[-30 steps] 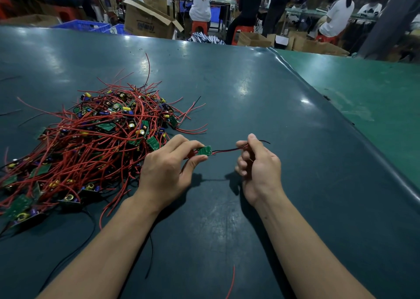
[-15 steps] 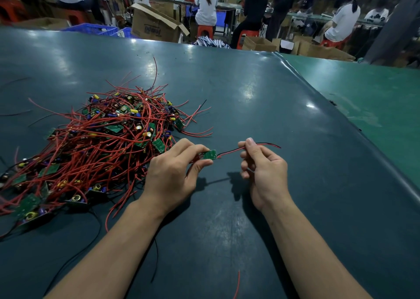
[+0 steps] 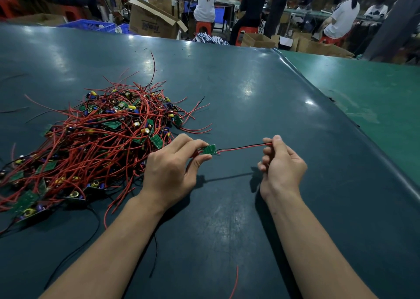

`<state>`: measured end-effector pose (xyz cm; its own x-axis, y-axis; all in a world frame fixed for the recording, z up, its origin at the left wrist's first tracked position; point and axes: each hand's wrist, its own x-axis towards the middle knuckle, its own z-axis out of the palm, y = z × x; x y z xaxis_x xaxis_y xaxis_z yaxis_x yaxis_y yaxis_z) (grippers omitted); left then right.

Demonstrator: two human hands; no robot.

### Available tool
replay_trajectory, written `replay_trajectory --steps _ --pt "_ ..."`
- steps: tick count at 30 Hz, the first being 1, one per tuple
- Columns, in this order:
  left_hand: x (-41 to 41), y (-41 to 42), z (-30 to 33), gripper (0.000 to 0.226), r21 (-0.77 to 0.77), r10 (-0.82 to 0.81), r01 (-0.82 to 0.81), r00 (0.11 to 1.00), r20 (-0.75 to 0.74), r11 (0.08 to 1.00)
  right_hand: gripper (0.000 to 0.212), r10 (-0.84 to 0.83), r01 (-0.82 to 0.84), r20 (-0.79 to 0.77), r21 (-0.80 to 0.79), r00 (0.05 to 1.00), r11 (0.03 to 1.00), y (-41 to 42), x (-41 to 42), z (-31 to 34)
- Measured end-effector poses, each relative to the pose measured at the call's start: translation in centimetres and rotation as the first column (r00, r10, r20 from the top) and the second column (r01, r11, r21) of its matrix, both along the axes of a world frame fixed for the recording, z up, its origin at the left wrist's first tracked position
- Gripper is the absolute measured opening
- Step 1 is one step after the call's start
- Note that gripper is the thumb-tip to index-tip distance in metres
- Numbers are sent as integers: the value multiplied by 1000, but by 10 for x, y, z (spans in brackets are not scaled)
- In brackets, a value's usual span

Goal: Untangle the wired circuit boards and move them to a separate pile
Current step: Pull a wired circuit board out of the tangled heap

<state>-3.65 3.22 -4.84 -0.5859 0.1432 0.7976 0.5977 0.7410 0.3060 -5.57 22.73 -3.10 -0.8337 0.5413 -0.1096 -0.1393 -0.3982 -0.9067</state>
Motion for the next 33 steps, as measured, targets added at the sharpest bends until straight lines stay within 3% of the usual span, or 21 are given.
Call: replay_trajectory --steps 9,12,14,16,24,27,29,31,33 --pt "0 1 0 21 28 -4 4 1000 15 1000 33 7 -7 -11 -38 1000 999 -1 -1 -1" --pt "-1 1 0 21 108 14 -17 999 37 994 19 274 -274 -12 -66 962 959 -17 8 -1" --pt "1 3 0 24 104 -27 21 998 55 994 25 503 -503 7 10 864 864 -33 17 -4" --pt "3 4 0 26 62 -75 71 995 68 996 20 586 -585 -5 55 810 809 -42 21 -4" --pt "4 8 -1 21 134 -64 57 997 45 989 23 470 -463 -9 159 882 872 -25 15 3" --pt "3 8 -2 19 185 -45 41 999 17 982 17 327 -323 -43 68 944 944 -15 11 5" --pt "2 8 -1 19 212 -24 26 1000 -12 977 17 331 -332 -61 -1 942 943 -11 12 7" --pt "2 6 0 20 220 -13 22 999 -42 975 28 516 -516 -42 22 855 856 -18 17 5" --pt "3 4 0 22 179 -67 73 997 -39 981 34 705 -700 13 127 709 703 -31 25 2"
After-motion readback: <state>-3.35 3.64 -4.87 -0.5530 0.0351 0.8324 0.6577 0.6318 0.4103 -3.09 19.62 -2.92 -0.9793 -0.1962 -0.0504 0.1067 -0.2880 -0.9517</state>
